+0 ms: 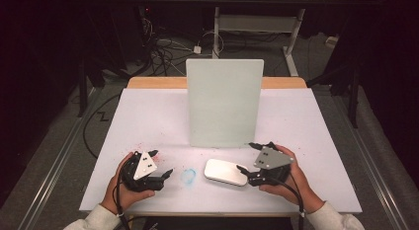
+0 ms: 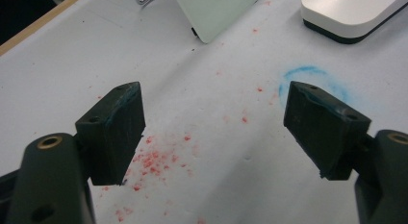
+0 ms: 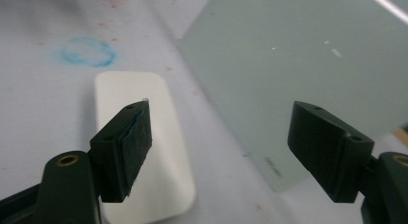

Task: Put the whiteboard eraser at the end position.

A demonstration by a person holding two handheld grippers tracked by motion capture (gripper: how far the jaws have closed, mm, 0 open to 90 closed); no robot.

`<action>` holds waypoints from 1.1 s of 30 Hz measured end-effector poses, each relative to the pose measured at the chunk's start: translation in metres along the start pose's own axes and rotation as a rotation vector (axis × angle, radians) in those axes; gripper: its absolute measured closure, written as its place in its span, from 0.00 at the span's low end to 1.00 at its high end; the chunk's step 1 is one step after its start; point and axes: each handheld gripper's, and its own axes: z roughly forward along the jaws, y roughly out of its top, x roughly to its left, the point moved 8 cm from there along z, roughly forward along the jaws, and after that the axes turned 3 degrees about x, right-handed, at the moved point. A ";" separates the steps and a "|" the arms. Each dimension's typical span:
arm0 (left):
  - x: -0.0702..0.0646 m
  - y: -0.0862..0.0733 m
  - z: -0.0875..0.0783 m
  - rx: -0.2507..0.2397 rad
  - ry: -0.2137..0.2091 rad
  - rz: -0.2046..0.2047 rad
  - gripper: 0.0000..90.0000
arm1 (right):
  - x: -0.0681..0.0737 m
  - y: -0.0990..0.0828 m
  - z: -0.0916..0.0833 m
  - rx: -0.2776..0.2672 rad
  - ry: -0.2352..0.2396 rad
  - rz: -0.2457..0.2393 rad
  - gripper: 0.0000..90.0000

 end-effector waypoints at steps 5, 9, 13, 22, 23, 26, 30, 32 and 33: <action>-0.001 0.000 -0.002 -0.005 0.002 0.000 0.24 | -0.027 -0.019 -0.013 -0.021 -0.094 0.074 0.25; 0.000 0.000 -0.003 -0.007 0.004 0.002 0.24 | -0.041 -0.033 -0.019 -0.021 -0.166 0.094 0.23; 0.000 0.001 -0.001 -0.004 0.005 0.005 0.24 | -0.053 -0.051 -0.024 -0.017 -0.229 0.128 0.20; -0.001 0.003 0.002 0.000 0.004 0.017 0.24 | -0.061 -0.075 -0.034 0.001 -0.273 0.194 0.19; -0.001 0.003 0.003 0.002 0.003 0.019 0.24 | -0.060 -0.076 -0.034 0.005 -0.267 0.199 0.19; 0.000 0.005 0.004 -0.001 0.002 0.019 0.24 | -0.058 -0.078 -0.033 0.011 -0.264 0.193 0.19; 0.000 0.005 0.005 -0.001 0.002 0.019 0.24 | -0.056 -0.077 -0.033 0.007 -0.265 0.198 0.19; 0.000 0.006 0.006 -0.003 0.002 0.018 0.24 | -0.056 -0.077 -0.034 0.006 -0.269 0.193 0.19; 0.000 0.006 0.006 -0.002 0.001 0.019 0.24 | -0.056 -0.076 -0.034 0.004 -0.269 0.191 0.19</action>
